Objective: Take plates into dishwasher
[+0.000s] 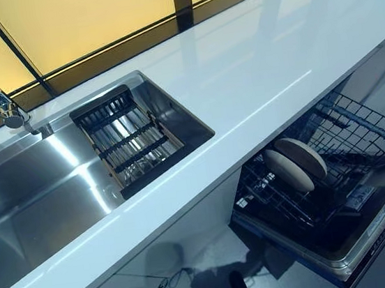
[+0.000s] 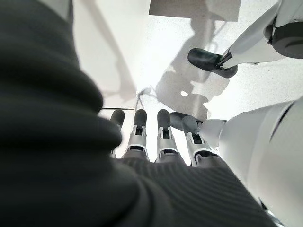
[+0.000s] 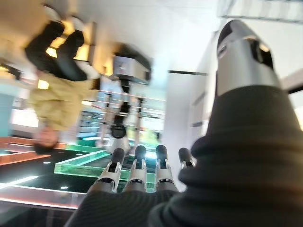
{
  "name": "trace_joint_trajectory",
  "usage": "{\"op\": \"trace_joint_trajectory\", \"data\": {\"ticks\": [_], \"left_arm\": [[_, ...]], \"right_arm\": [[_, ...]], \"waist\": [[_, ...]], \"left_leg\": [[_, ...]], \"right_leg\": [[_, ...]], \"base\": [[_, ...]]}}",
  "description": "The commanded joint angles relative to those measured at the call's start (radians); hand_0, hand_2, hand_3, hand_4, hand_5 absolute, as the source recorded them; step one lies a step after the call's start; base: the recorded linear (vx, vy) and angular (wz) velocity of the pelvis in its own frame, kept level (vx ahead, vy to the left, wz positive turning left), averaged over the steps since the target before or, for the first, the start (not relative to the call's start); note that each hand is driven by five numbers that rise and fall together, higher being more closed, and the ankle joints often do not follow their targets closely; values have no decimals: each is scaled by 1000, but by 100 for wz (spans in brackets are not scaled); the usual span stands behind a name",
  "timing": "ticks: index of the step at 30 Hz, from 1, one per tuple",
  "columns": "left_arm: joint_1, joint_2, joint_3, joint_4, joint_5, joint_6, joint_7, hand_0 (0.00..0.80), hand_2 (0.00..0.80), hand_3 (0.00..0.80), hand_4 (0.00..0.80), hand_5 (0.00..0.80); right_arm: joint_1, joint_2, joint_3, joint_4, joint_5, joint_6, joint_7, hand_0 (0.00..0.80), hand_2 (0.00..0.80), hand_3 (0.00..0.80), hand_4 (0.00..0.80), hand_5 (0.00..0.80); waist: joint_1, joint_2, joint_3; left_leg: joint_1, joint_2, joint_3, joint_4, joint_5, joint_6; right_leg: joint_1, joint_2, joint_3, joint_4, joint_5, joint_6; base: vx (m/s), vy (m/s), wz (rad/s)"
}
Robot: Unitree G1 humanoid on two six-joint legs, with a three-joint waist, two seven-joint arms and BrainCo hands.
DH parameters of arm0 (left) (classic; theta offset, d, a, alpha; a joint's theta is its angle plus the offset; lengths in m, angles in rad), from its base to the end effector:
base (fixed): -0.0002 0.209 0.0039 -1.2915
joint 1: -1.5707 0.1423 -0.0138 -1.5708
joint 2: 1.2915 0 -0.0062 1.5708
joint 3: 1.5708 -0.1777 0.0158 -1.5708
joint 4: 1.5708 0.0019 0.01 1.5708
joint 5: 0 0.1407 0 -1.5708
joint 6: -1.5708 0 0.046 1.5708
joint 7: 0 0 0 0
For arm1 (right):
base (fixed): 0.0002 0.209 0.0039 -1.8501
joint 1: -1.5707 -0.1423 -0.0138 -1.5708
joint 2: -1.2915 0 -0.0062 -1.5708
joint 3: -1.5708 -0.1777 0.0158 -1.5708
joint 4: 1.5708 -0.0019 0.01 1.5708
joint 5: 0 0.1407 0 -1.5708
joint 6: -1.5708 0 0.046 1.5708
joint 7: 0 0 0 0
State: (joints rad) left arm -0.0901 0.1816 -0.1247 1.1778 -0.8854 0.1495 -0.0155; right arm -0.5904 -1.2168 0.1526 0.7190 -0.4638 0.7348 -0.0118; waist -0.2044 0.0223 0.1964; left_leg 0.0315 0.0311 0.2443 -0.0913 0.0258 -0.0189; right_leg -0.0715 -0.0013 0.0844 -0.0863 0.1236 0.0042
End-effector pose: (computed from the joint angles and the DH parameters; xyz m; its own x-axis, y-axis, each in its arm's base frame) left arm 0.1095 0.1962 -0.1078 0.3667 0.0034 -0.9303 -0.5897 0.7743 -0.2296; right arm 0.2187 -0.4145 0.2254 0.3584 -0.9275 0.1063 0.1368 -0.0605 -0.9888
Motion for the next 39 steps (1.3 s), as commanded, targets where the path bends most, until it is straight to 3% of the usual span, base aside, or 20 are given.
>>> {"op": "trace_joint_trajectory", "data": {"ticks": [1, 5, 8, 11, 12, 13, 15, 16, 17, 19, 20, 21, 26, 29, 33, 36, 39], "left_arm": [[-18, 34, 5, 89, 22, 1, 4, 0, 0, 0, 0, 0], [-4, 46, 0, 105, 85, 8, -18, 0, 0, 0, 0, 0], [7, 76, 7, 105, 109, 22, -24, 0, 0, 0, 0, 0], [-4, 112, 25, 94, 90, 29, -10, 0, 0, 0, 0, 0], [-14, 132, 35, 87, 80, 37, -7, 0, 0, 0, 0, 0], [-27, 156, 48, 83, 72, 45, -10, 0, 0, 0, 0, 0], [-40, 173, 50, 88, 59, 42, -16, 0, 0, 0, 0, 0], [-50, 184, 58, 95, 68, 35, -27, 0, 0, 0, 0, 0], [-52, 187, 62, 98, 76, 34, -33, 0, 0, 0, 0, 0], [-72, 198, 69, 111, 87, 25, -53, 0, 0, 0, 0, 0], [-75, 200, 71, 113, 84, 23, -54, 0, 0, 0, 0, 0], [-103, 207, 57, 118, 60, 20, -52, 0, 0, 0, 0, 0], [-117, 162, 40, 129, 48, -13, -71, 0, 0, 0, 0, 0], [-100, 146, 59, 122, 51, -17, -71, 0, 0, 0, 0, 0], [-74, 144, 71, 122, 49, -33, -56, 0, 0, 0, 0, 0], [-33, 159, 113, 122, 19, -42, -53, 0, 0, 0, 0, 0], [-17, 153, 155, 130, 8, -43, -60, 0, 0, 0, 0, 0]], "right_arm": [[-8, -55, 17, 125, 26, -48, -70, 0, 0, 0, 0, 0], [48, -53, -9, 187, 50, -68, -90, 0, 0, 0, 0, 0], [106, -22, -53, 185, 47, -96, -92, 0, 0, 0, 0, 0], [122, 11, -76, 154, 51, -68, -81, 0, 0, 0, 0, 0], [141, 24, -92, 149, 60, -62, -84, 0, 0, 0, 0, 0], [180, 43, -118, 144, 84, -50, -102, 0, 0, 0, 0, 0], [207, 60, -135, 160, 129, -35, -115, 0, 0, 0, 0, 0], [233, 90, -162, 225, 171, -45, -136, 0, 0, 0, 0, 0], [242, 103, -173, 255, 186, -51, -139, 0, 0, 0, 0, 0], [250, 155, -181, 378, 267, -84, -173, 0, 0, 0, 0, 0], [248, 163, -180, 392, 271, -87, -173, 0, 0, 0, 0, 0], [251, 189, -174, 447, 321, -102, -186, 0, 0, 0, 0, 0], [414, 263, -257, 483, 440, -163, -131, 0, 0, 0, 0, 0], [445, 292, -296, 481, 489, -173, -96, 0, 0, 0, 0, 0], [475, 337, -315, 506, 631, -247, -117, 0, 0, 0, 0, 0], [485, 383, -349, 505, 705, -218, -134, 0, 0, 0, 0, 0], [505, 433, -373, 553, 789, -250, -149, 0, 0, 0, 0, 0]], "waist": [[22, -59, -48], [34, -63, -40], [41, -70, -17], [41, -71, 8], [41, -64, 17], [49, -52, 23], [55, -48, 22], [71, -52, 17], [80, -57, 15], [125, -89, 15], [130, -93, 17], [135, -101, 34], [102, -100, 69], [94, -97, 65], [92, -81, 54], [85, -79, 47], [91, -81, 63]], "left_leg": [[67, -27, 19, 4, -115, 63], [73, -43, 24, 4, -115, 74], [54, -49, 64, 4, -105, 77], [39, -38, 73, 4, -100, 81], [29, -29, 68, 4, -89, 85], [6, -20, 43, 4, -72, 96], [-16, -20, 9, 4, -61, 105], [-46, -31, -40, 4, -50, 112], [-60, -36, -53, 4, -43, 113], [-163, -41, -41, 86, -40, 99], [-174, -39, -37, 101, -44, 96], [-230, -22, -44, 147, -35, 75], [-224, 14, -63, 95, 37, 24], [-200, 18, -53, 43, 62, 13], [-206, 50, -39, 4, 104, -19], [-243, 78, -21, 4, 124, -48], [-195, 71, 9, 4, 160, -60]], "right_leg": [[50, 8, 45, -1, -69, 39], [54, 0, 50, -1, -60, 52], [-21, -22, 44, -1, -1, 97], [-10, -35, -7, -1, 12, 105], [-29, -29, -29, 70, -20, 100], [-54, -21, -61, 216, -87, 83], [-69, -21, -80, 305, -135, 65], [-51, -16, -85, 340, -175, 50], [-33, -14, -89, 331, -187, 46], [44, -32, -139, 202, -178, 35], [53, -34, -147, 187, -177, 34], [47, -25, -143, 172, -177, 25], [46, 15, -139, 173, -199, -20], [60, 23, -143, 142, -193, -33], [76, 54, -177, 149, -225, -57], [77, 76, -199, 122, -202, -66], [107, 81, -190, 85, -180, -57]], "base": [[-35, 111, -1], [-40, 98, -2], [-187, 75, -18], [-178, -33, -57], [-254, -103, -47], [-267, -119, -28], [-248, -181, -19], [-262, -255, 0], [-321, -363, 26], [-324, -344, 30], [-379, -345, 1], [-350, -323, -2], [-300, -273, 28], [-220, -163, 17], [-203, -219, 0], [-219, -276, 7], [-143, -170, 22]]}}
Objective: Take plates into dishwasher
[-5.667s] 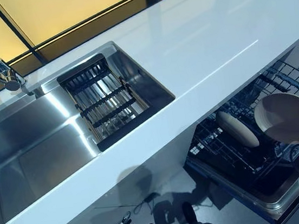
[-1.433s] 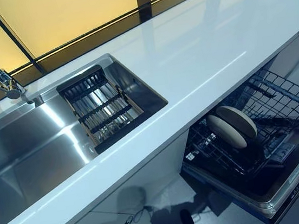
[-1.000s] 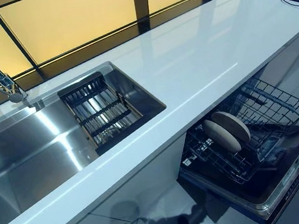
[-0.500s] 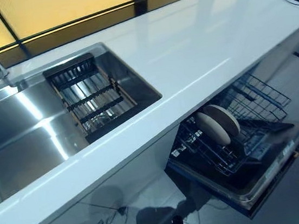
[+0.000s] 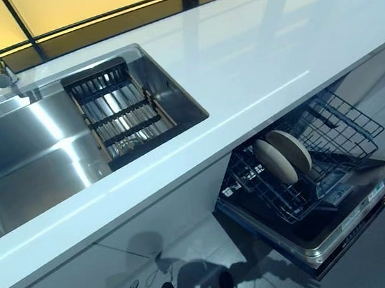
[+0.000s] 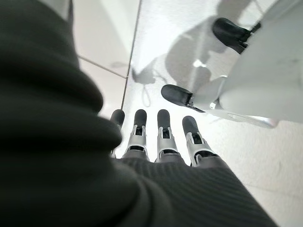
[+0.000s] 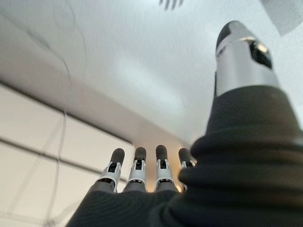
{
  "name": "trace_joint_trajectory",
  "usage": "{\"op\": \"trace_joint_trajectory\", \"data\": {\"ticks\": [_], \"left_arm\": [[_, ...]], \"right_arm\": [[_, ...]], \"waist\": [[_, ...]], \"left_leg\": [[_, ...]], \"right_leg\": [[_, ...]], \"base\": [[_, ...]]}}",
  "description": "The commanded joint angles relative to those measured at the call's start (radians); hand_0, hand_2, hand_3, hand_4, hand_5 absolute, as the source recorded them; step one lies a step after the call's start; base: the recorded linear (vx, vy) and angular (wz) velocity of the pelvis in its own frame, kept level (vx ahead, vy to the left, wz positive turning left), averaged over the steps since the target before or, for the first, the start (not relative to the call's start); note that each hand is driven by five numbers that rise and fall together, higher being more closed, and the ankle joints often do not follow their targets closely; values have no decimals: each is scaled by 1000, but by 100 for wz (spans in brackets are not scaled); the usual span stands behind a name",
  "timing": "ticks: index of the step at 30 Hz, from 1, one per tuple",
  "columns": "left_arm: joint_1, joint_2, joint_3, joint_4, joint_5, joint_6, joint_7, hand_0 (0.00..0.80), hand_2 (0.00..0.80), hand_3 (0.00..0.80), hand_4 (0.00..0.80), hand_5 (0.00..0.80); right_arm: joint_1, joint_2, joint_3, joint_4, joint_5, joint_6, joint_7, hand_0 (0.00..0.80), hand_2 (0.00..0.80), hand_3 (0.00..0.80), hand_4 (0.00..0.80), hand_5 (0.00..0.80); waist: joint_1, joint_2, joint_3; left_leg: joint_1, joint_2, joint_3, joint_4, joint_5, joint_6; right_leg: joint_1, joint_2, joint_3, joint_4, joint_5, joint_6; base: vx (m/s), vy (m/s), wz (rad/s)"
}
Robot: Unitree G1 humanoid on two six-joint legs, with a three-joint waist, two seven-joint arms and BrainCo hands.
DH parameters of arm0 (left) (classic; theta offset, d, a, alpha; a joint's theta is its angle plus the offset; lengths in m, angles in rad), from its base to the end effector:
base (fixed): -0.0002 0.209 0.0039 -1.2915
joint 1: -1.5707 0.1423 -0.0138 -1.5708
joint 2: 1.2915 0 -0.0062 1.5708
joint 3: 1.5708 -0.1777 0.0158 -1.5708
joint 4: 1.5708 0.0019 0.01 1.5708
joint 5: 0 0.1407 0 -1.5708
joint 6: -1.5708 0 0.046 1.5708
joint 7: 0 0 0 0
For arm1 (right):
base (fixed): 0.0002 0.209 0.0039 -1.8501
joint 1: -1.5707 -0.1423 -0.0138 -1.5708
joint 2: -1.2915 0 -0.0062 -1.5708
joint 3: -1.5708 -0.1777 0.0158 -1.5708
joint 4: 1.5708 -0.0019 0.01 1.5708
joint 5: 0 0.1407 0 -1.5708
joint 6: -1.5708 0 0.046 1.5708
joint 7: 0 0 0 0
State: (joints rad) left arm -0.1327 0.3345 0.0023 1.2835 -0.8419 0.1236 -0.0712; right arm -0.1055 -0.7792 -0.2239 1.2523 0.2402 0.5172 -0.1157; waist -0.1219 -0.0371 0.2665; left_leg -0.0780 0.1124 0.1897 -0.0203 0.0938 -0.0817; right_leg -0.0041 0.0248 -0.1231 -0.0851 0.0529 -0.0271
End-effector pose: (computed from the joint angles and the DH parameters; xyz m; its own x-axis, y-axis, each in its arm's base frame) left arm 0.1082 0.2597 -0.0939 0.3784 0.1718 -0.9096 -0.6621 0.7369 -0.1362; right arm 0.0794 -0.4000 -0.0063 -0.1084 -0.6555 -0.7474 0.4623 0.6323 -0.6217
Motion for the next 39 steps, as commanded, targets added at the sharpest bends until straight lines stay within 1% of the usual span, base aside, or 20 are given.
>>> {"op": "trace_joint_trajectory", "data": {"ticks": [1, 3, 5, 7, 8, 9, 10, 12, 14, 16, 18, 21, 22, 23, 24, 25, 27, 29, 32, 39], "left_arm": [[22, -1, 43, 33, -29, -19, -17, 0, 0, 0, 0, 0], [18, 1, 55, 47, -3, -15, -34, 0, 0, 0, 0, 0], [21, -4, 65, 56, 23, -24, -41, 0, 0, 0, 0, 0], [33, -2, 89, 62, 65, -33, -58, 0, 0, 0, 0, 0], [33, -3, 91, 61, 66, -34, -57, 0, 0, 0, 0, 0], [30, -3, 92, 50, 82, -37, -71, 0, 0, 0, 0, 0], [17, -4, 75, 37, 78, -36, -73, 0, 0, 0, 0, 0], [-5, -12, 30, 8, 63, -35, -70, 0, 0, 0, 0, 0], [-2, -12, -5, 0, 56, -48, -84, 0, 0, 0, 0, 0], [7, -4, -20, 3, 25, -58, -84, 0, 0, 0, 0, 0], [21, 17, 0, -12, -20, -42, -78, 0, 0, 0, 0, 0], [31, 35, 18, -16, -14, -19, -89, 0, 0, 0, 0, 0], [32, 36, 20, -9, -14, -18, -90, 0, 0, 0, 0, 0], [30, 37, 24, -11, -16, -12, -85, 0, 0, 0, 0, 0], [24, 38, 30, -8, -20, -6, -79, 0, 0, 0, 0, 0], [14, 41, 35, 6, -38, -1, -66, 0, 0, 0, 0, 0], [-10, 52, 36, 11, -63, 5, -48, 0, 0, 0, 0, 0], [-41, 61, 43, -8, -128, 13, -13, 0, 0, 0, 0, 0], [-61, 45, 36, -41, -158, -1, -1, 0, 0, 0, 0, 0], [-93, 12, 5, -87, -113, -11, -38, 0, 0, 0, 0, 0]], "right_arm": [[30, 14, -1, 33, 88, -30, -48, 0, 0, 0, 0, 0], [52, 31, -10, 67, 115, -48, -58, 0, 0, 0, 0, 0], [60, 33, -20, 88, 153, -55, -64, 0, 0, 0, 0, 0], [67, 18, -60, 103, 183, -53, -52, 0, 0, 0, 0, 0], [68, 17, -64, 104, 181, -57, -49, 0, 0, 0, 0, 0], [65, 17, -70, 98, 199, -80, -55, 0, 0, 0, 0, 0], [53, 23, -67, 84, 235, -98, -58, 0, 0, 0, 0, 0], [33, 45, -57, 42, 268, -122, -81, 0, 0, 0, 0, 0], [5, 62, -46, -11, 291, -133, -113, 0, 0, 0, 0, 0], [-17, 65, -29, -24, 287, -158, -135, 0, 0, 0, 0, 0], [-32, 70, -25, -25, 277, -171, -136, 0, 0, 0, 0, 0], [-33, 65, -43, 11, 284, -173, -143, 0, 0, 0, 0, 0], [-40, 58, -57, 29, 268, -151, -148, 0, 0, 0, 0, 0], [-50, 56, -56, 39, 266, -143, -149, 0, 0, 0, 0, 0], [-70, 59, -51, 46, 265, -131, -161, 0, 0, 0, 0, 0], [-96, 64, -31, 62, 255, -122, -164, 0, 0, 0, 0, 0], [-132, 85, 4, 55, 253, -113, -189, 0, 0, 0, 0, 0], [-161, 111, 51, 39, 272, -108, -200, 0, 0, 0, 0, 0], [-145, 151, 63, 30, 333, -166, -194, 0, 0, 0, 0, 0], [-161, 188, 45, -8, 485, -338, -189, 0, 0, 0, 0, 0]], "waist": [[14, -33, 2], [23, -51, 4], [36, -59, 0], [54, -58, -23], [55, -53, -26], [59, -32, -33], [55, -15, -29], [43, 12, -8], [48, 18, 20], [54, 26, 46], [69, 44, 66], [82, 67, 72], [105, 83, 69], [121, 88, 65], [136, 90, 60], [152, 90, 57], [161, 71, 57], [171, 43, 64], [166, 20, 83], [150, 32, 108]], "left_leg": [[-86, -5, 105, 71, 64, 2], [-103, 9, 134, 274, -31, 18], [-99, -4, 102, 360, -107, 45], [-41, -73, 23, 388, -176, 91], [-27, -88, 5, 377, -186, 94], [22, -142, -51, 311, -225, 107], [52, -171, -70, 229, -247, 117], [85, -199, -79, 98, -241, 128], [84, -212, -86, 57, -233, 140], [86, -204, -64, 10, -210, 141], [85, -189, -24, -29, -177, 153], [69, -180, -44, -24, -163, 178], [44, -173, -65, 1, -168, 193], [26, -169, -62, 20, -172, 199], [8, -166, -57, 47, -184, 205], [-25, -167, -78, 100, -209, 215], [-79, -151, -103, 161, -217, 215], [-108, -120, -65, 182, -218, 197], [-120, -75, -64, 165, -175, 168], [-77, -61, -98, -19, -68, 127]], "right_leg": [[51, 39, 1, 71, -106, -36], [69, 16, -29, 35, -90, -44], [74, 4, -32, 12, -78, -38], [49, -2, -16, 0, -64, -23], [42, 0, -11, 2, -63, -20], [-1, 9, 5, 21, -54, -4], [-47, 15, 12, 42, -41, 11], [-133, 21, 12, 66, 4, 48], [-175, 20, -6, 72, 33, 68], [-215, 20, -54, 150, 15, 74], [-233, -26, -108, 283, -21, 82], [-229, -78, -64, 385, -47, 49], [-193, -130, -67, 391, -61, 15], [-165, -164, -77, 372, -59, 5], [-127, -194, -86, 333, -48, 3], [-104, -236, -54, 280, -1, 11], [-82, -236, 11, 207, -2, 29], [-71, -226, -20, 131, 10, 60], [-88, -199, -33, 145, -12, 72], [-88, -153, -58, 136, -65, 74]], "base": [[-125, -158, 11], [-136, -136, 19], [-83, -9, 16], [-113, 84, -24], [-210, 185, -16], [-267, 232, -19], [-407, 299, -21], [-389, 193, -16], [-393, 111, -12], [-368, 84, -54], [-320, 83, -71], [-235, 1, -37], [-211, -50, 6], [-241, -73, 9], [-247, -117, -13], [-316, -225, -20], [-365, -345, -25], [-322, -444, -16], [-264, -442, -32], [-199, -275, 6]]}}
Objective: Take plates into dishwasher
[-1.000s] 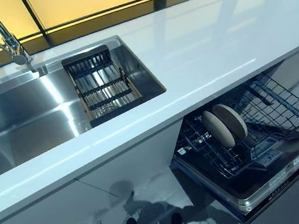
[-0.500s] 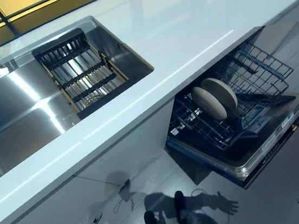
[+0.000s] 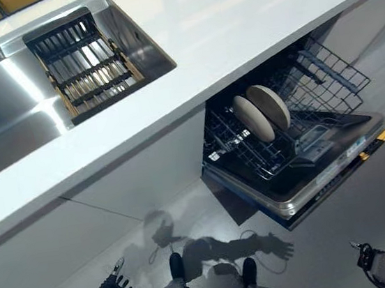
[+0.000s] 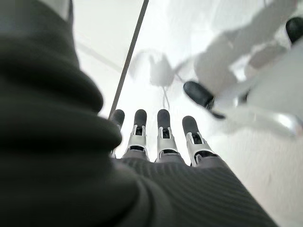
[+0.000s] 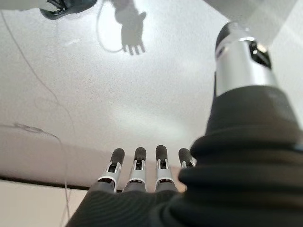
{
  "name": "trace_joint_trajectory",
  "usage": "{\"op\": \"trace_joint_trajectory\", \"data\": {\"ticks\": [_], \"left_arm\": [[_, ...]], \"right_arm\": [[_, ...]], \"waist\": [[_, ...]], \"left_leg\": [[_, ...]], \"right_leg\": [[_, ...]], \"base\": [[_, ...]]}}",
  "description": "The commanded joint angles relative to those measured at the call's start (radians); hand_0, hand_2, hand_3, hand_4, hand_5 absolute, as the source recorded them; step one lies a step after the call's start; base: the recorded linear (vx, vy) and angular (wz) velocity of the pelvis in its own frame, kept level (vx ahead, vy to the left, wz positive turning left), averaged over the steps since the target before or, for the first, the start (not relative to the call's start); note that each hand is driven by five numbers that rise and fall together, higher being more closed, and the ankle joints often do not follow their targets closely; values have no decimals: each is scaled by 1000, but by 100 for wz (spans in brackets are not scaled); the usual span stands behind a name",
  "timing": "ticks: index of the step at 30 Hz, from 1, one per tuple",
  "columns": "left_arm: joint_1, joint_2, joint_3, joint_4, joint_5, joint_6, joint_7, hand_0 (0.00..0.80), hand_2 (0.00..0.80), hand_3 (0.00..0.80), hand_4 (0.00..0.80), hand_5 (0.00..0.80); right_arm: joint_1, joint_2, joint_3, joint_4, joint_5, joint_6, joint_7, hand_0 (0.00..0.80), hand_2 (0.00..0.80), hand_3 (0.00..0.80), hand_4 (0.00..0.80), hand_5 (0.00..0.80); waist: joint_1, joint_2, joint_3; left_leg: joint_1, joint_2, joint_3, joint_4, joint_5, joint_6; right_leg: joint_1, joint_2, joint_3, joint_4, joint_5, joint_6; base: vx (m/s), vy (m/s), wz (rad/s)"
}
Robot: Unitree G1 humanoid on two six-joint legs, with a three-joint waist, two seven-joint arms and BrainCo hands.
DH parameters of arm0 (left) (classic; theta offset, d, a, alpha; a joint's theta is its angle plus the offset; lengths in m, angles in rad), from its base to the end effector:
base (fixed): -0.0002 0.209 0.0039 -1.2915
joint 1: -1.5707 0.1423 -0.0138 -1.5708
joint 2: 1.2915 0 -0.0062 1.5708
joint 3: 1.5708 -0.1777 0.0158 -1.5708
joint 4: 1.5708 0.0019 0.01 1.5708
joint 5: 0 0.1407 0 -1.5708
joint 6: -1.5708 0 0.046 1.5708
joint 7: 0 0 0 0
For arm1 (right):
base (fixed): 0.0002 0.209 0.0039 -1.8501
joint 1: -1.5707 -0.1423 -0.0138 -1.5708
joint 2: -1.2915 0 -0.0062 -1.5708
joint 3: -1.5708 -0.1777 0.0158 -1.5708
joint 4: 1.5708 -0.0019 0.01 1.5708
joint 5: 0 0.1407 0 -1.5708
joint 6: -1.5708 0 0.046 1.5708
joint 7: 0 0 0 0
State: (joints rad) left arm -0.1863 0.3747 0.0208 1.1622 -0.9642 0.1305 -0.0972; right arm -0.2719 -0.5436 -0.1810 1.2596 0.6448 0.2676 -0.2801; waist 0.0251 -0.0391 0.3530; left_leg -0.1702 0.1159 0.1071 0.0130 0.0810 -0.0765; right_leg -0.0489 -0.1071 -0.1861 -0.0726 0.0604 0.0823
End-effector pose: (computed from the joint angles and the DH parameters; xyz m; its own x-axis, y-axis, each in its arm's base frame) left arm 0.1479 0.2689 -0.0728 0.5630 0.1629 -0.8102 -0.6503 0.6923 -0.3128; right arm 0.1520 -0.3281 -0.0411 0.1782 -0.5581 -0.8104 0.7597 0.6015 -0.2471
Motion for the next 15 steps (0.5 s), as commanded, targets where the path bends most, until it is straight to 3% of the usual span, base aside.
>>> {"op": "trace_joint_trajectory", "data": {"ticks": [1, 5, 11, 15], "left_arm": [[-43, -32, -18, 29, 17, -20, -16, 0, 0, 0, 0, 0], [-36, -21, -15, 20, -6, -15, -15, 0, 0, 0, 0, 0], [-43, -4, -7, 28, -15, -19, -33, 0, 0, 0, 0, 0], [-46, 7, -5, 35, -35, -26, -44, 0, 0, 0, 0, 0]], "right_arm": [[-10, -48, -1, -20, 99, -97, -38, 0, 0, 0, 0, 0], [-72, -60, 10, -5, 146, -136, -82, 0, 0, 0, 0, 0], [-152, -92, 22, 14, 189, -138, -112, 0, 0, 0, 0, 0], [-243, -169, 20, 26, 248, -158, -90, 0, 0, 0, 0, 0]], "waist": [[5, 40, 23], [10, 70, 29], [11, 103, 55], [8, 156, 106]], "left_leg": [[16, -66, -21, -69, -44, 117], [16, -73, -35, -100, -16, 101], [-3, -85, -30, -90, -14, 99], [-63, -112, -31, -5, -30, 101]], "right_leg": [[-46, -18, -3, 128, -82, -40], [-68, -7, -18, 151, -107, -63], [-97, -11, -33, 189, -127, -76], [-166, -31, -35, 293, -166, -97]], "base": [[-206, -218, 8], [-167, -175, 2], [-109, -57, 0], [-113, 18, -13]]}}
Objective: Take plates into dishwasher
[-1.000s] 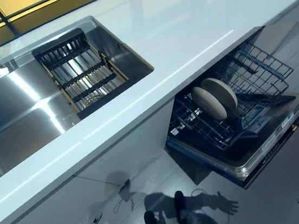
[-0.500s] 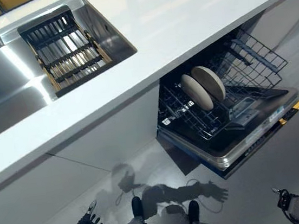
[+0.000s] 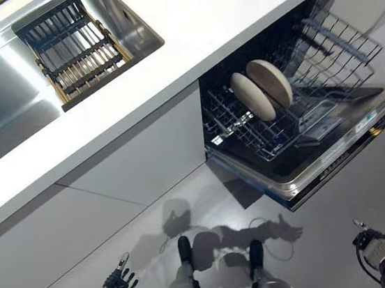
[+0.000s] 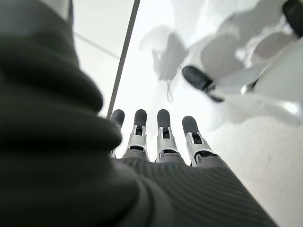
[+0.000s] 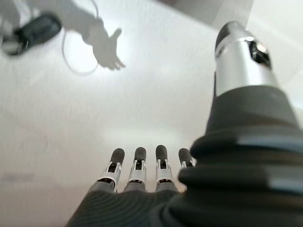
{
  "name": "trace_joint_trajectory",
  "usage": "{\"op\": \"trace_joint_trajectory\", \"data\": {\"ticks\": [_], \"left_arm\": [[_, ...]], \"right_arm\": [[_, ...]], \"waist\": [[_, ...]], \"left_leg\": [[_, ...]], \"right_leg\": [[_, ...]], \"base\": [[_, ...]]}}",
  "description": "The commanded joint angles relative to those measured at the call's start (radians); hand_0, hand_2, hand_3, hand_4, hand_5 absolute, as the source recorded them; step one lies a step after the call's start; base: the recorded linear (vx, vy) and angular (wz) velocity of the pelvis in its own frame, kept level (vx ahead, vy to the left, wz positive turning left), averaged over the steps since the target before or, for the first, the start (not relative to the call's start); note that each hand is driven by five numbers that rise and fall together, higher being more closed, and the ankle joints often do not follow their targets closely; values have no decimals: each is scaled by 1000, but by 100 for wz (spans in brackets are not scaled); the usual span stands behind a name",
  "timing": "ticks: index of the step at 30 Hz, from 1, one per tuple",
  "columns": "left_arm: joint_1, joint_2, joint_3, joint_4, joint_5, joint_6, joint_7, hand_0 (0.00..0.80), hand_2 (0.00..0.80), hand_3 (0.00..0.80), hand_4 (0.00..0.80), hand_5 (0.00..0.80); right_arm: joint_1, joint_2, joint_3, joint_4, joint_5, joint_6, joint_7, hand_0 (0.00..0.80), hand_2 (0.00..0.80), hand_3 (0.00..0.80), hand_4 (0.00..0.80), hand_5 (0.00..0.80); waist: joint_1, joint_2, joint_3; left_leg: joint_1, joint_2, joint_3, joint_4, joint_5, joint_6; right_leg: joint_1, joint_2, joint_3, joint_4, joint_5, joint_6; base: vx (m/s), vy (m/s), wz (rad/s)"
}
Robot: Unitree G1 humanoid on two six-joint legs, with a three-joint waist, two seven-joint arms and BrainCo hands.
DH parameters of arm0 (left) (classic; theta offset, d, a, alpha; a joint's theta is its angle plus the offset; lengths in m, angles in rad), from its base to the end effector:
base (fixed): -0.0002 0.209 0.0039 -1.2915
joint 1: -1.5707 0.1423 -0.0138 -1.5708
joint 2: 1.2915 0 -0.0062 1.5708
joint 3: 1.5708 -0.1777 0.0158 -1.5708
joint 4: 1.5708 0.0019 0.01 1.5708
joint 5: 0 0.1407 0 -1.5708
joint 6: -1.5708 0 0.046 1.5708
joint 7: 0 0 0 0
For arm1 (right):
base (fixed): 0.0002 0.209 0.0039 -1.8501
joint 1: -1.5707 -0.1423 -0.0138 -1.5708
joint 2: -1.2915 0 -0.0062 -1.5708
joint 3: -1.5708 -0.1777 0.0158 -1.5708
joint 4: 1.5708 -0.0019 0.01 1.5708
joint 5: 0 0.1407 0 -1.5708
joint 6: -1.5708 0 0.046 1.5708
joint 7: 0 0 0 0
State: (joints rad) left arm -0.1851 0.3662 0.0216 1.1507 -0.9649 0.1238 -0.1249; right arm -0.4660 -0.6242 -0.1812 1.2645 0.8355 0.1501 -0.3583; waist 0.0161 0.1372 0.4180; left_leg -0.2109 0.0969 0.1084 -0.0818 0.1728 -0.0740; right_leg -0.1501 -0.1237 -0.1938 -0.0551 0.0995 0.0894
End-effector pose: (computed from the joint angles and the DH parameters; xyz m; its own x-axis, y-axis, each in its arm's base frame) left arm 0.1495 0.2661 -0.0729 0.5925 0.1392 -0.7935 -0.6280 0.6968 -0.3467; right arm 0.2116 -0.3443 0.0116 0.3281 -0.6585 -0.6773 0.8870 0.4614 -0.0190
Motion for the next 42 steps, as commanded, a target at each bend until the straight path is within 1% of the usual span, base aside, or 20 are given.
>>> {"op": "trace_joint_trajectory", "data": {"ticks": [1, 4, 7, 9, 12, 14, 15, 18, 19, 21, 26, 29, 31, 32, 33, 36, 38, 40, 41, 42], "left_arm": [[-49, 14, -5, 49, -38, -20, -18, 0, 0, 0, 0, 0], [-57, 4, -10, 52, -59, -14, -29, 0, 0, 0, 0, 0], [-60, -22, -16, 50, -76, -19, -47, 0, 0, 0, 0, 0], [-66, -37, -31, 33, -88, -23, -43, 0, 0, 0, 0, 0], [-66, -45, -38, 18, -103, -25, -34, 0, 0, 0, 0, 0], [-48, -59, -46, -1, -109, -34, -29, 0, 0, 0, 0, 0], [-47, -60, -45, -4, -111, -34, -26, 0, 0, 0, 0, 0], [-21, -70, -45, -40, -113, -52, -12, 0, 0, 0, 0, 0], [-20, -72, -44, -44, -115, -54, -9, 0, 0, 0, 0, 0], [-9, -74, -47, -75, -118, -52, 0, 0, 0, 0, 0, 0], [11, -81, -57, -127, -123, -45, 15, 0, 0, 0, 0, 0], [32, -74, -58, -154, -114, -28, 12, 0, 0, 0, 0, 0], [38, -72, -53, -158, -111, -26, 9, 0, 0, 0, 0, 0], [46, -64, -46, -164, -106, -18, 6, 0, 0, 0, 0, 0], [47, -63, -45, -165, -105, -17, 5, 0, 0, 0, 0, 0], [63, -57, -30, -172, -73, -6, -6, 0, 0, 0, 0, 0], [70, -54, -25, -169, -63, -6, -18, 0, 0, 0, 0, 0], [79, -50, -21, -167, -46, -4, -36, 0, 0, 0, 0, 0], [81, -50, -21, -166, -45, -4, -37, 0, 0, 0, 0, 0], [85, -49, -19, -165, -41, -2, -41, 0, 0, 0, 0, 0]], "right_arm": [[-60, -98, 21, 22, 69, -43, -7, 0, 0, 0, 0, 0], [-111, -131, 12, 12, 137, -66, 47, 0, 0, 0, 0, 0], [-147, -142, 0, -5, 184, -105, 98, 0, 0, 0, 0, 0], [-197, -153, -2, -19, 219, -118, 125, 0, 0, 0, 0, 0], [-249, -155, 7, -32, 255, -124, 168, 0, 0, 0, 0, 0], [-295, -154, 26, -56, 285, -115, 239, 0, 0, 0, 0, 0], [-299, -155, 29, -57, 286, -116, 243, 0, 0, 0, 0, 0], [-379, -157, 86, -104, 218, -85, 296, 0, 0, 0, 0, 0], [-388, -158, 91, -107, 213, -84, 298, 0, 0, 0, 0, 0], [-458, -160, 140, -139, 192, -69, 322, 0, 0, 0, 0, 0], [-542, -154, 206, -215, 187, -63, 335, 0, 0, 0, 0, 0], [-619, -132, 263, -292, 186, -71, 317, 0, 0, 0, 0, 0], [-633, -126, 276, -317, 186, -76, 306, 0, 0, 0, 0, 0], [-656, -115, 292, -360, 192, -92, 307, 0, 0, 0, 0, 0], [-656, -113, 293, -364, 192, -94, 305, 0, 0, 0, 0, 0], [-690, -118, 295, -399, 205, -116, 322, 0, 0, 0, 0, 0], [-696, -124, 289, -402, 210, -123, 327, 0, 0, 0, 0, 0], [-713, -139, 269, -405, 228, -149, 337, 0, 0, 0, 0, 0], [-718, -142, 264, -407, 235, -157, 339, 0, 0, 0, 0, 0], [-724, -146, 257, -408, 248, -167, 343, 0, 0, 0, 0, 0]], "waist": [[16, -15, 46], [8, 16, 70], [2, 39, 83], [2, 49, 95], [7, 50, 102], [19, 53, 102], [19, 52, 102], [42, 56, 102], [42, 56, 102], [60, 58, 102], [81, 55, 102], [107, 44, 102], [110, 39, 102], [124, 30, 102], [123, 29, 102], [145, 15, 102], [150, 12, 102], [164, 6, 100], [167, 2, 96], [171, 1, 95]], "left_leg": [[-31, -95, -31, 103, -125, 98], [-73, -111, -33, 160, -131, 98], [-106, -123, -30, 196, -136, 100], [-134, -130, -32, 208, -131, 103], [-168, -134, -35, 222, -126, 105], [-199, -137, -41, 240, -122, 102], [-204, -138, -42, 244, -123, 101], [-241, -148, -62, 267, -118, 103], [-244, -149, -64, 269, -118, 103], [-262, -159, -79, 280, -114, 104], [-272, -177, -100, 299, -111, 104], [-265, -188, -118, 316, -112, 102], [-260, -190, -123, 318, -112, 102], [-250, -188, -127, 317, -110, 100], [-249, -189, -129, 316, -109, 100], [-220, -191, -144, 313, -109, 99], [-209, -192, -150, 312, -109, 100], [-198, -194, -158, 318, -112, 101], [-191, -195, -162, 319, -118, 97], [-189, -195, -165, 322, -119, 96]], "right_leg": [[-76, -18, -25, 291, -211, -106], [-131, -30, -13, 371, -239, -120], [-187, -45, -1, 447, -267, -128], [-234, -49, 11, 487, -274, -129], [-287, -55, 11, 542, -287, -131], [-325, -56, 5, 585, -303, -139], [-330, -57, 5, 591, -306, -140], [-376, -65, -1, 657, -330, -149], [-381, -67, -1, 663, -332, -150], [-406, -71, -3, 707, -350, -158], [-420, -83, -14, 775, -381, -170], [-405, -96, -40, 812, -401, -176], [-397, -100, -49, 817, -405, -175], [-380, -107, -67, 822, -409, -176], [-378, -108, -69, 822, -410, -176], [-334, -124, -103, 819, -416, -172], [-317, -129, -113, 815, -417, -171], [-289, -140, -136, 807, -417, -169], [-277, -136, -129, 798, -419, -162], [-268, -137, -136, 796, -419, -162]], "base": [[-64, 59, -15], [-50, 74, -23], [-5, 30, -3], [-38, -45, 5], [-34, -88, 20], [-21, -76, 27], [-22, -57, 22], [-28, -52, 18], [-28, -39, 15], [-28, -41, 12], [-5, -44, 20], [32, -60, 23], [57, -41, 24], [67, -37, 21], [81, -35, 17], [82, -23, 12], [70, -5, 19], [97, -16, 23], [110, -27, 20], [114, -23, 14]]}}
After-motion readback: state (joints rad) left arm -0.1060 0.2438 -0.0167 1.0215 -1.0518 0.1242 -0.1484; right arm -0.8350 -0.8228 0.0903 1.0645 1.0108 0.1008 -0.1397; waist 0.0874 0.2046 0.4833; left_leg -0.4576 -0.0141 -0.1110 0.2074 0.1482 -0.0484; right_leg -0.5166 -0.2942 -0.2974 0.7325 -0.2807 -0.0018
